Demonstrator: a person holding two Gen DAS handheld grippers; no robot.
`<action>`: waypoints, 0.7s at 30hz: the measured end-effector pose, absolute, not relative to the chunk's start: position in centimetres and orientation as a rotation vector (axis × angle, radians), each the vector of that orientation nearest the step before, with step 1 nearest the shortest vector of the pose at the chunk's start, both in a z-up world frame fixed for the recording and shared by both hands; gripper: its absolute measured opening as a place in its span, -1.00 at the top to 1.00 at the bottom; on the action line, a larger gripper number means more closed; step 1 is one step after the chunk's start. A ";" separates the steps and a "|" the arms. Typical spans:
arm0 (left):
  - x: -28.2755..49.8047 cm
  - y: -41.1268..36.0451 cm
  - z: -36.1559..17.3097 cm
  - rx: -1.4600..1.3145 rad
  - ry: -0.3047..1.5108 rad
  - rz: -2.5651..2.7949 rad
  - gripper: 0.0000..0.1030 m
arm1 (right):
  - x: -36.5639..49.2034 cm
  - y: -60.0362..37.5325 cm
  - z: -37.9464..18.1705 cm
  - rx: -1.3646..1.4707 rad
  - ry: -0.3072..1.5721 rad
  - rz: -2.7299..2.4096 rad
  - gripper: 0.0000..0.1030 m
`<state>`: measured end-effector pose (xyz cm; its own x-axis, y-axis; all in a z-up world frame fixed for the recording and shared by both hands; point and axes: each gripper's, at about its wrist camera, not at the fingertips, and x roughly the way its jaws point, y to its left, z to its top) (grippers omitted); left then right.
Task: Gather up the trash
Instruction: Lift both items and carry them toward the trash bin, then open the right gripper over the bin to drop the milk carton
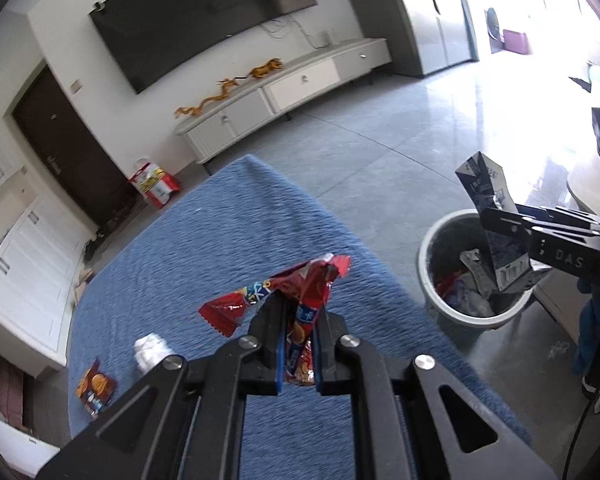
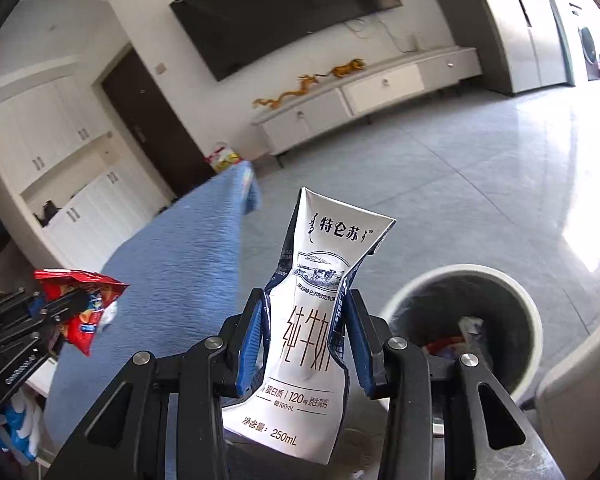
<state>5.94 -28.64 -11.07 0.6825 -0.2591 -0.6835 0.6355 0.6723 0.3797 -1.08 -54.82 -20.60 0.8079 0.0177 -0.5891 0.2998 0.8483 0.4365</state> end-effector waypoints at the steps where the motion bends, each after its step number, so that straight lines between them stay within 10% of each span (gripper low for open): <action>1: 5.9 -29.3 -11.3 0.657 0.640 -0.557 0.79 | -1.1 -55.3 -20.9 0.544 0.623 -0.173 0.23; 21: 10.9 -45.6 -17.4 0.446 1.012 -0.871 0.72 | -0.4 -64.1 -26.1 0.500 0.759 -0.405 0.22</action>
